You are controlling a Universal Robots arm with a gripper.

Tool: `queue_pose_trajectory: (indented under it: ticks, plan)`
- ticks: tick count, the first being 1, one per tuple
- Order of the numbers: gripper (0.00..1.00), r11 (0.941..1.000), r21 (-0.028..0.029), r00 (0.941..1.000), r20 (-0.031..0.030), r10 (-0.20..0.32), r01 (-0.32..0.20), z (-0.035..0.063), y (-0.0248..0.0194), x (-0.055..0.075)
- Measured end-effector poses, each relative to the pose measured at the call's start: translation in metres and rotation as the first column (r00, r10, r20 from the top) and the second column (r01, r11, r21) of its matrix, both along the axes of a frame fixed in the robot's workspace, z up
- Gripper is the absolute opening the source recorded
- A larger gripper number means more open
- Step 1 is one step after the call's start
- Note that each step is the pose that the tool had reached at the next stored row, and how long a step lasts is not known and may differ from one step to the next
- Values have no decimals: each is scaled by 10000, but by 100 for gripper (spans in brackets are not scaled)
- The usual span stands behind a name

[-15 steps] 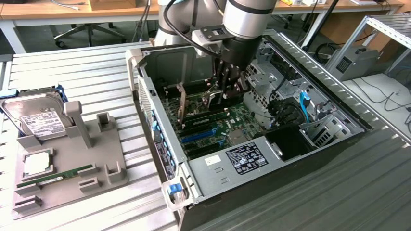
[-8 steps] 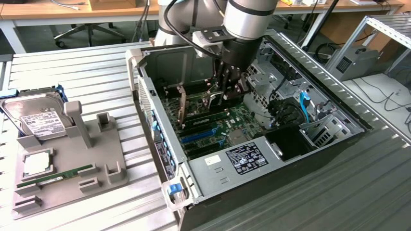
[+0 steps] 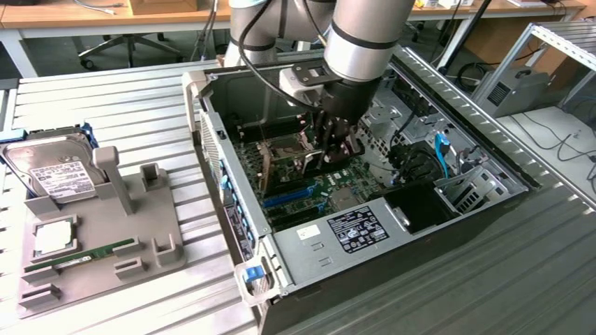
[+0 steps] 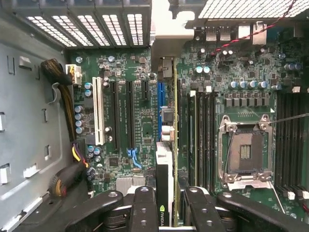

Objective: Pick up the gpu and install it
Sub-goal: 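Insert the gpu into the slot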

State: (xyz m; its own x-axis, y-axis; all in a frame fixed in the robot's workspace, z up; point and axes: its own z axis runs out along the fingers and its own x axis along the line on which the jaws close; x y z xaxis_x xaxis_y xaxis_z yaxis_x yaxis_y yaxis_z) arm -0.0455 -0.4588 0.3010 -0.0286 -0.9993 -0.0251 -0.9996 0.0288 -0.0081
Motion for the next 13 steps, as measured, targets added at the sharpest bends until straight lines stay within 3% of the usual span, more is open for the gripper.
queue_pose_trajectory:
  ticks: [3, 13]
  plan:
    - [27, 10000, 14, 10000, 0, 0, 0, -126, 0, -67]
    - [27, 10000, 15, 10000, 0, 0, 0, -144, 0, -114]
